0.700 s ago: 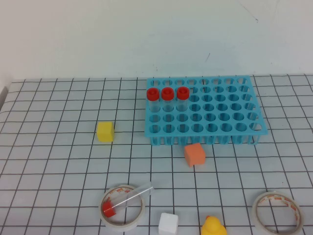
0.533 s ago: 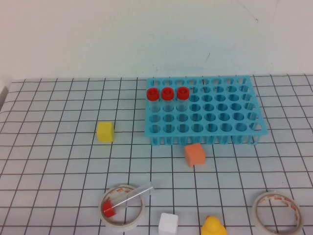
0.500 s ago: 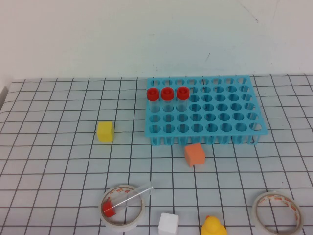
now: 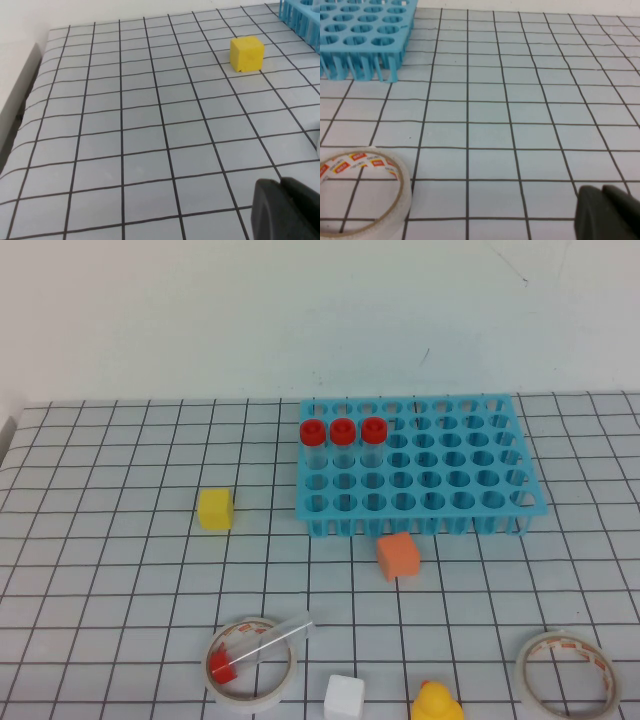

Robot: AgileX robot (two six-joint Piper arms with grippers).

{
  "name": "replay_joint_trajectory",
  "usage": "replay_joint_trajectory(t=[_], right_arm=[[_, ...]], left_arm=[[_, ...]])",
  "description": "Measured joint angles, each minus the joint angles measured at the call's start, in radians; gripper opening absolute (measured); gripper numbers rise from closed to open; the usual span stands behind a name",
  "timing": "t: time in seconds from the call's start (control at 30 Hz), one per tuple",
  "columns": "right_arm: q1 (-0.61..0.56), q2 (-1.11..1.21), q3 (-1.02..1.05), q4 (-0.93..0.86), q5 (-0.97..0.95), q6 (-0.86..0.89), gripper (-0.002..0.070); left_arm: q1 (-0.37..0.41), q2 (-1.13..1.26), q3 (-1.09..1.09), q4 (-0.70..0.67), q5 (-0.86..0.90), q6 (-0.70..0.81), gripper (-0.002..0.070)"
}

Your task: Place the test tubes

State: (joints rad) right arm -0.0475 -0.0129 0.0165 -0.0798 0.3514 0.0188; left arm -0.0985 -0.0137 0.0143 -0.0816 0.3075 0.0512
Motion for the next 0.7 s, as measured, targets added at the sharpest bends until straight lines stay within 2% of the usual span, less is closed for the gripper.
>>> replay_joint_trajectory(t=[0.5,0.6,0.7], right_arm=[[0.000,0.000,0.010,-0.002,-0.065,0.000,-0.0001],[0.000,0.000,0.010,-0.002,-0.127,0.000,-0.0001],[0.000,0.000,0.010,-0.002,-0.245,0.000,-0.0001]], left_arm=[[0.000,0.000,0.004,0.000,-0.023,-0.004,-0.0001],[0.000,0.000,0.004,0.000,-0.078,-0.004,-0.0001],[0.000,0.000,0.004,0.000,-0.213,-0.004,-0.0001]])
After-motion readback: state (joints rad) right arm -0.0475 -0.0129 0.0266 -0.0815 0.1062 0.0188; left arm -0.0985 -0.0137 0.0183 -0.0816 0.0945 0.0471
